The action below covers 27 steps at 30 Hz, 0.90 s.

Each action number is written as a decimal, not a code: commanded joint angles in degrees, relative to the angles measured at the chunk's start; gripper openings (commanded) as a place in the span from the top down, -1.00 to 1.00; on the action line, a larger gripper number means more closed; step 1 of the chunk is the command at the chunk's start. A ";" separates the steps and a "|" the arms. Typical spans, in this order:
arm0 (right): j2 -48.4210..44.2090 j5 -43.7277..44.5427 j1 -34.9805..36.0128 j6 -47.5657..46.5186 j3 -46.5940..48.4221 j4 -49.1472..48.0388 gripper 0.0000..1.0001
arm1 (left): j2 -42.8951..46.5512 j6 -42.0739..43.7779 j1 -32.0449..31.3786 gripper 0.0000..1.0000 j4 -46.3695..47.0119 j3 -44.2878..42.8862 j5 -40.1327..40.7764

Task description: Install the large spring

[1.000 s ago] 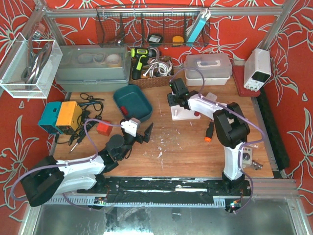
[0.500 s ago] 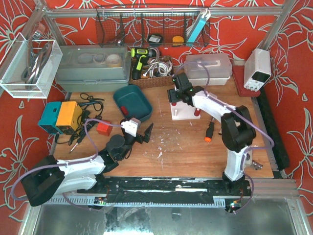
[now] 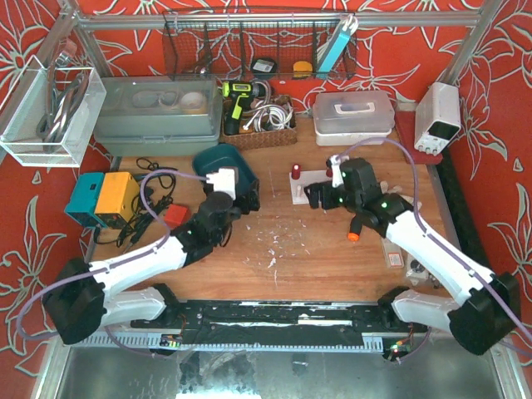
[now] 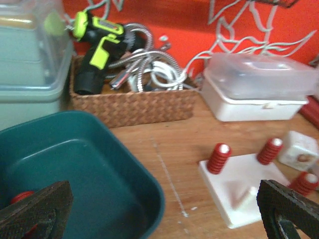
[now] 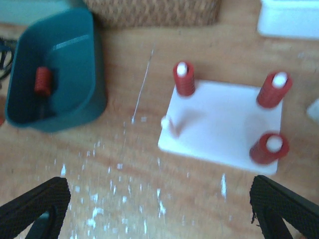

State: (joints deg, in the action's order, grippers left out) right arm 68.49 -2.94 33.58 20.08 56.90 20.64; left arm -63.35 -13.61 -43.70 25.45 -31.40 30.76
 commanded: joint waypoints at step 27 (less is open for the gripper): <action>-15.58 5.12 10.36 2.35 -18.95 -8.25 -0.98 | -39.71 -47.39 19.88 -0.03 -75.93 -53.82 -1.78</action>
State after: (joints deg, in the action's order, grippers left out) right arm 53.49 0.23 43.31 23.18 35.94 11.94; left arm -97.43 -48.16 -23.83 -33.67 -77.43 25.23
